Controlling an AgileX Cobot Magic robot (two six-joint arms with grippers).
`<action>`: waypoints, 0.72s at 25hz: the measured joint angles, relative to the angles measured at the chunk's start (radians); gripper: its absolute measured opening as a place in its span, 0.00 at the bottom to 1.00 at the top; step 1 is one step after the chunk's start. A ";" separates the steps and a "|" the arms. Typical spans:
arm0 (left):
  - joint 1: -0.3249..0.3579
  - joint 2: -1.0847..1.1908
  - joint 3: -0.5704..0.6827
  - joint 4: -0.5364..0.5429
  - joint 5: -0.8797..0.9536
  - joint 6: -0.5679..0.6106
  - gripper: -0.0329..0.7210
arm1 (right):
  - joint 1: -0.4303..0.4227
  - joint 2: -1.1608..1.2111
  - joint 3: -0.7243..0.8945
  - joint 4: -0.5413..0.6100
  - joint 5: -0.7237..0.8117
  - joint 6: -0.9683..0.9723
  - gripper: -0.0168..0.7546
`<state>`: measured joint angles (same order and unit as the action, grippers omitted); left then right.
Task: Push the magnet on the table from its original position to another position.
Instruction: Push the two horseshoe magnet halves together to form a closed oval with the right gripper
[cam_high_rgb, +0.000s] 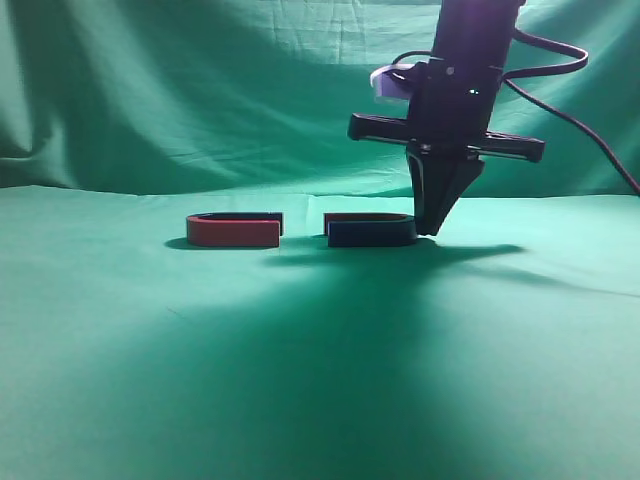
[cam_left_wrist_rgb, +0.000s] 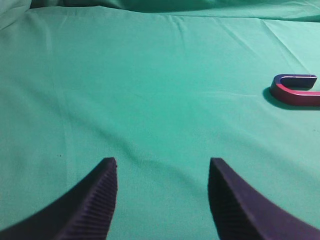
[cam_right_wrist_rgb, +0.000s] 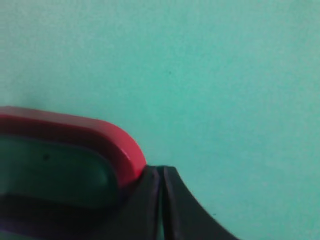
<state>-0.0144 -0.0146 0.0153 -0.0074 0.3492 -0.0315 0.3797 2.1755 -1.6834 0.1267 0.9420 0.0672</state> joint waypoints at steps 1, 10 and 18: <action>0.000 0.000 0.000 0.000 0.000 0.000 0.54 | 0.000 0.000 0.000 0.009 -0.002 0.000 0.02; 0.000 0.000 0.000 0.000 0.000 0.000 0.54 | 0.000 0.002 0.000 0.156 -0.045 -0.081 0.02; 0.000 0.000 0.000 0.000 0.000 0.000 0.54 | 0.038 0.002 0.000 0.182 -0.094 -0.167 0.02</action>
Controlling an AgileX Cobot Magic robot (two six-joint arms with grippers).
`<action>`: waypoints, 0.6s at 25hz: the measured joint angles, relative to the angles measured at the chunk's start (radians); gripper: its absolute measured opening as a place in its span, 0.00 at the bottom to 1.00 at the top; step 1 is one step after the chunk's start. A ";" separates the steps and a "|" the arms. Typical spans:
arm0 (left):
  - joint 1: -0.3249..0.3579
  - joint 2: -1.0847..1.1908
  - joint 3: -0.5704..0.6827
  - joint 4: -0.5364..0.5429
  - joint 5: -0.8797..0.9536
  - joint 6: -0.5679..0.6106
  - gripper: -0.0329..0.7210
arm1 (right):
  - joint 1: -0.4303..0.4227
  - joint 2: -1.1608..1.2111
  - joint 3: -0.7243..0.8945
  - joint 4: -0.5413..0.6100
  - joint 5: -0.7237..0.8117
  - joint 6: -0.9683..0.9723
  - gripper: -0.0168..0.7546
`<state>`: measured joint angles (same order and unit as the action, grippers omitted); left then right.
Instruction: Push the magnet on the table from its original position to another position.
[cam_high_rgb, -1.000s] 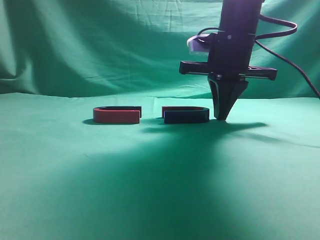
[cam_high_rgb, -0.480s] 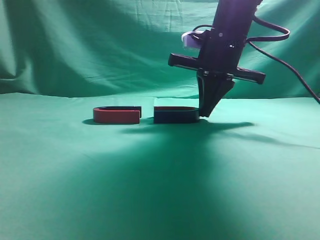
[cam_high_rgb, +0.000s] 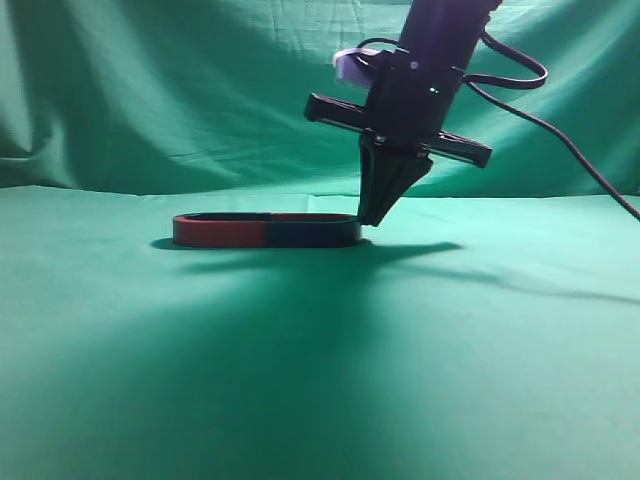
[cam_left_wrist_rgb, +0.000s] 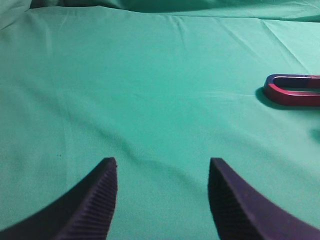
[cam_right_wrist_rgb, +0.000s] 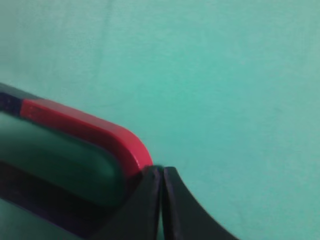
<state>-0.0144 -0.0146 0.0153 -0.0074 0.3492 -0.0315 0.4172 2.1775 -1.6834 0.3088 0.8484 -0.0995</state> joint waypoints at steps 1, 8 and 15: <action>0.000 0.000 0.000 0.000 0.000 0.000 0.54 | 0.002 0.000 -0.002 0.000 0.002 -0.002 0.02; 0.000 0.000 0.000 0.000 0.000 0.000 0.54 | 0.004 -0.006 -0.135 -0.098 0.186 0.034 0.02; 0.000 0.000 0.000 0.000 0.000 0.000 0.54 | 0.004 -0.117 -0.262 -0.164 0.376 0.080 0.02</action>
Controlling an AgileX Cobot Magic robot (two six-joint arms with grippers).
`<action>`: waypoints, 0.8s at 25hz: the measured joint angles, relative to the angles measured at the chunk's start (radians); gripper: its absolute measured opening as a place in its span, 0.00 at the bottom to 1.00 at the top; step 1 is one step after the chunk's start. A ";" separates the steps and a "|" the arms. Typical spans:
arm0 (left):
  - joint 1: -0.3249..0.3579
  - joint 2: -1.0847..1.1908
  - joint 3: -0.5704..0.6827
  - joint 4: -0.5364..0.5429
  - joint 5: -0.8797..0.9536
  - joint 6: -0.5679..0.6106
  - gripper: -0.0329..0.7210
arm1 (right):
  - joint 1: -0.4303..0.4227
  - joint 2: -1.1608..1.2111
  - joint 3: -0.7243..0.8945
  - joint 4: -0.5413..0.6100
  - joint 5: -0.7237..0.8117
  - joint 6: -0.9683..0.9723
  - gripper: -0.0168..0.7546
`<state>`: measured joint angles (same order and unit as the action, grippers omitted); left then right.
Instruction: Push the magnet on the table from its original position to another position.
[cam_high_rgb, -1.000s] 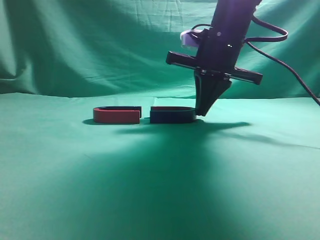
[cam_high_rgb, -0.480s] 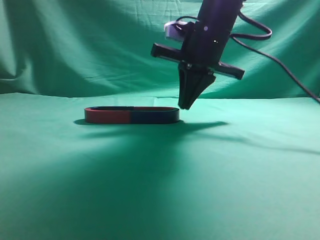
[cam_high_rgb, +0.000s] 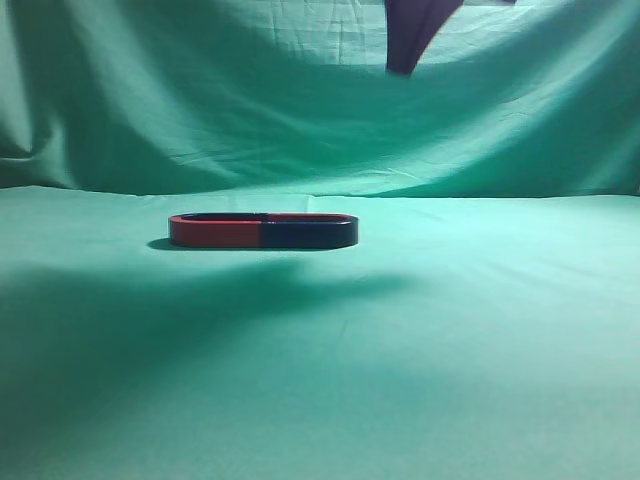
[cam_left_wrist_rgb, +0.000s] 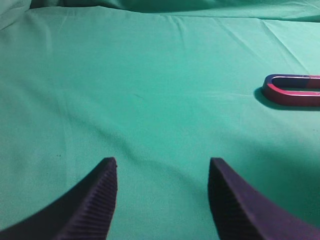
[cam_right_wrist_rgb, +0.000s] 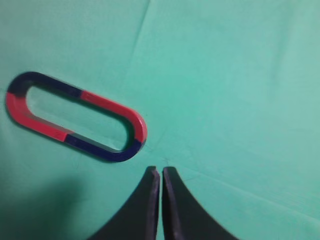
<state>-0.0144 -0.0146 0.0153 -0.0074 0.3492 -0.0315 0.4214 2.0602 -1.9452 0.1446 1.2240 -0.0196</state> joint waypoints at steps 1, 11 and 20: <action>0.000 0.000 0.000 0.000 0.000 0.000 0.54 | 0.000 -0.024 -0.002 -0.005 0.007 0.004 0.02; 0.000 0.000 0.000 0.000 0.000 0.000 0.54 | 0.000 -0.443 0.153 -0.076 0.027 0.046 0.02; 0.000 0.000 0.000 0.000 0.000 0.000 0.54 | 0.000 -0.878 0.558 -0.077 -0.014 0.059 0.02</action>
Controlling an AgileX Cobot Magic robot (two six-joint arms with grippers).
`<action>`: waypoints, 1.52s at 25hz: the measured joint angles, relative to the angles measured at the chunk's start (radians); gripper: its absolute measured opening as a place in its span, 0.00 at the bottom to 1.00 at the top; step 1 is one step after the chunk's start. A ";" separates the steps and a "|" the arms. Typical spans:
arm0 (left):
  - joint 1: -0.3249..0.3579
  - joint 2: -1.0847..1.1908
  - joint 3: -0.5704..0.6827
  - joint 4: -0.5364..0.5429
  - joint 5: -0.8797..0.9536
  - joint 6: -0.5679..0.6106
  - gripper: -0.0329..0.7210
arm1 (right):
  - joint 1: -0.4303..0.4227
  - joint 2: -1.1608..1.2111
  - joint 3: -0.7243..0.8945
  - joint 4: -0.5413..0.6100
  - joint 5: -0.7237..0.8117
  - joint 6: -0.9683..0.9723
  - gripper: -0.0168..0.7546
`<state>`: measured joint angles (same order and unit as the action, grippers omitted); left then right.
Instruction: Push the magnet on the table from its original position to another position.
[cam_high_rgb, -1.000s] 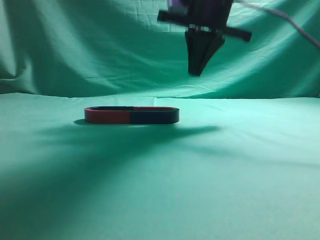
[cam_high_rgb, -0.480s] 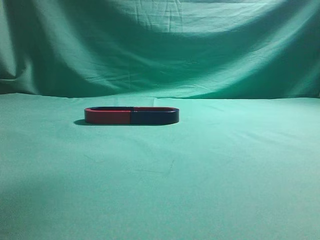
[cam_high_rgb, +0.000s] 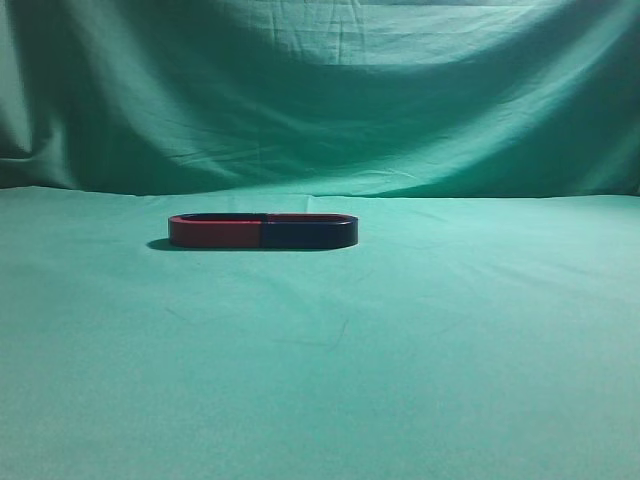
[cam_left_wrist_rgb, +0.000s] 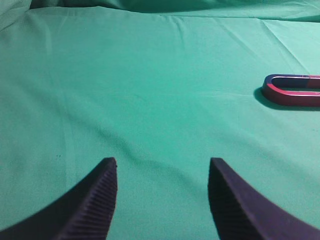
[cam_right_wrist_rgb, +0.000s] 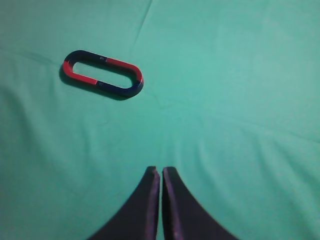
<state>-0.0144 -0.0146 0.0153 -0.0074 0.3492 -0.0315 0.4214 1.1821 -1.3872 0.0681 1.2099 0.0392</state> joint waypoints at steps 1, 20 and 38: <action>0.000 0.000 0.000 0.000 0.000 0.000 0.54 | 0.000 -0.052 0.058 0.000 -0.027 0.000 0.02; 0.000 0.000 0.000 0.000 0.000 0.000 0.54 | 0.000 -0.739 0.615 -0.027 -0.188 -0.017 0.02; 0.000 0.000 0.000 0.000 0.000 0.000 0.54 | -0.221 -1.040 1.081 -0.088 -0.827 -0.021 0.02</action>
<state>-0.0144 -0.0146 0.0153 -0.0074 0.3492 -0.0315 0.1999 0.1422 -0.3065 -0.0196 0.3828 0.0177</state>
